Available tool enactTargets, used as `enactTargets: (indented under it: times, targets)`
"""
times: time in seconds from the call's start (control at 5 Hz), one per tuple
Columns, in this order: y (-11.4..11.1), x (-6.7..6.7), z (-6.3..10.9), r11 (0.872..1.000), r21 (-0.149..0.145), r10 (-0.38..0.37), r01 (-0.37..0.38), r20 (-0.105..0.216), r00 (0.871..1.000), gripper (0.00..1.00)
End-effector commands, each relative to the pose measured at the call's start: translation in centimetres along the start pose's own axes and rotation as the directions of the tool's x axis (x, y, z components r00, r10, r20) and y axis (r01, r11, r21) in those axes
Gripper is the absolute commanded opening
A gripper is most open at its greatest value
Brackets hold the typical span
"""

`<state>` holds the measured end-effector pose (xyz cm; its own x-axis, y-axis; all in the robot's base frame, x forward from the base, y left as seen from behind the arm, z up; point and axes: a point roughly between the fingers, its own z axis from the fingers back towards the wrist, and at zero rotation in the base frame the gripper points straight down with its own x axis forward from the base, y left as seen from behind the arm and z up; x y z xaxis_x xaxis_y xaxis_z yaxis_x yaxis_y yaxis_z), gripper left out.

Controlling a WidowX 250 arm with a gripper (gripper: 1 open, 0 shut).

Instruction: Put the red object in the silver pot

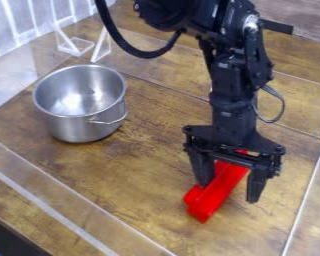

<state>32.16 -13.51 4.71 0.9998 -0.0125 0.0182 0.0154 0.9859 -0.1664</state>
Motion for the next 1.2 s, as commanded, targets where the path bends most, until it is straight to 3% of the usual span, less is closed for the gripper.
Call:
enactTargets:
  times: [0.0, 0.2, 0.4, 0.6, 1.0]
  targets:
    - [2.0, -0.8, -2.0, 0.999, 0.018, -0.034, 0.034, -0.033, 0.999, 1.0]
    - [3.3, -1.4, -3.1, 0.998, 0.025, -0.064, 0.066, -0.054, 0.996, 1.0]
    - [3.3, -1.3, -2.1, 0.994, 0.031, -0.102, 0.105, -0.077, 0.992, 1.0]
    - [3.3, -1.2, -1.2, 0.988, 0.033, -0.145, 0.148, -0.089, 0.985, 0.0]
    - [3.2, -0.2, 6.4, 0.987, 0.099, -0.118, 0.124, -0.069, 0.991, 0.0]
